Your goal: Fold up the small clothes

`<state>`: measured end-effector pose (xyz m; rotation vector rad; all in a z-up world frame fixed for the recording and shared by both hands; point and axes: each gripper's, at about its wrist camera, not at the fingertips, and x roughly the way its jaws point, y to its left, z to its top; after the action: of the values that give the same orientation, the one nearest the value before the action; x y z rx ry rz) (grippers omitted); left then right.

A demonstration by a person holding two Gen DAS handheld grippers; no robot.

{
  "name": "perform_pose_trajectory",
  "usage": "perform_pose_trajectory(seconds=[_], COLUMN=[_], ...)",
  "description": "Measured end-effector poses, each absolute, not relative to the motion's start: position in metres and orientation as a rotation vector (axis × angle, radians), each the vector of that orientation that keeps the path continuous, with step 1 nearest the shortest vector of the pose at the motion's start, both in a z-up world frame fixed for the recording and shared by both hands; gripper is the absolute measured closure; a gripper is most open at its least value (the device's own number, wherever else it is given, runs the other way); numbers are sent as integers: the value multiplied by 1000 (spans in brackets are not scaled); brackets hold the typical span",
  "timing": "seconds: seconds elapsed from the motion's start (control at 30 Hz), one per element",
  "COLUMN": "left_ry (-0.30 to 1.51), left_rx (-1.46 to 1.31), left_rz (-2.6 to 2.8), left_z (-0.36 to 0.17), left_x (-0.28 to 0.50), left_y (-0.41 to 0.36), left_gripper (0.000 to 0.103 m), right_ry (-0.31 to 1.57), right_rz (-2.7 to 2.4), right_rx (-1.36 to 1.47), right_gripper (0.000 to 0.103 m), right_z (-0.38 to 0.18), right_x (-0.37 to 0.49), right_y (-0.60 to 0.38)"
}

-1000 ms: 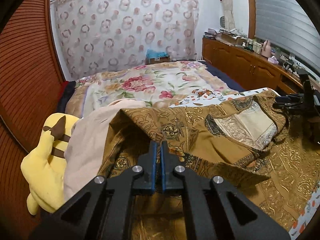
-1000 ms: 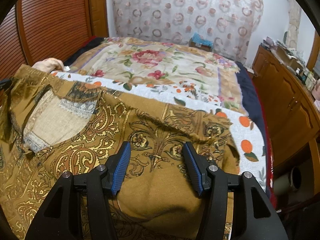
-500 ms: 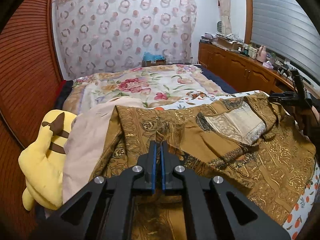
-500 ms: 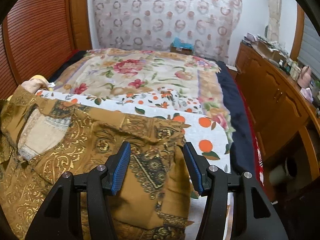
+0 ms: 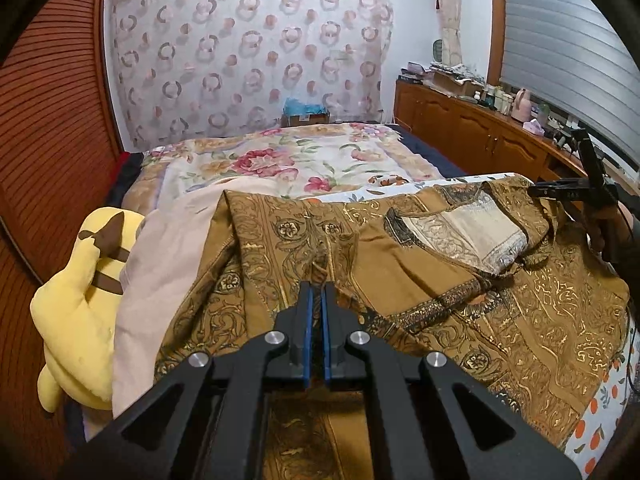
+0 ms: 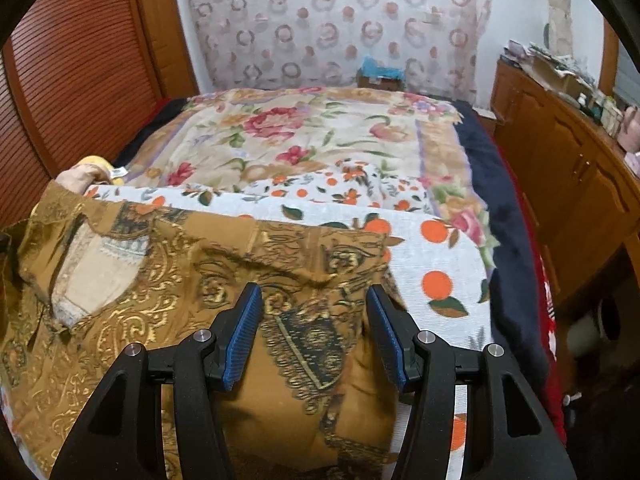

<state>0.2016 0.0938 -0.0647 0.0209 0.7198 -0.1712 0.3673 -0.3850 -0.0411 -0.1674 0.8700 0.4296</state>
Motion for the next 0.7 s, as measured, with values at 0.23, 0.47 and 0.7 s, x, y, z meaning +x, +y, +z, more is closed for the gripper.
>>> perform_pose_trajectory(seconds=[0.23,0.47,0.7], left_ry=[692,604,622], left_rx=[6,-43,-38], left_rz=[-155,-162,-145], left_z=[-62,-46,-56], left_x=[193,165,145], left_y=[95,108,116], left_gripper=[102,103,103], right_ry=[840,821,747], right_rz=[437,430,404], right_rx=[-196,-184,-241], right_gripper=[93,94,68], right_z=[-32,-22,-3], right_x=[357,339,329], right_y=[-383,-393,-383])
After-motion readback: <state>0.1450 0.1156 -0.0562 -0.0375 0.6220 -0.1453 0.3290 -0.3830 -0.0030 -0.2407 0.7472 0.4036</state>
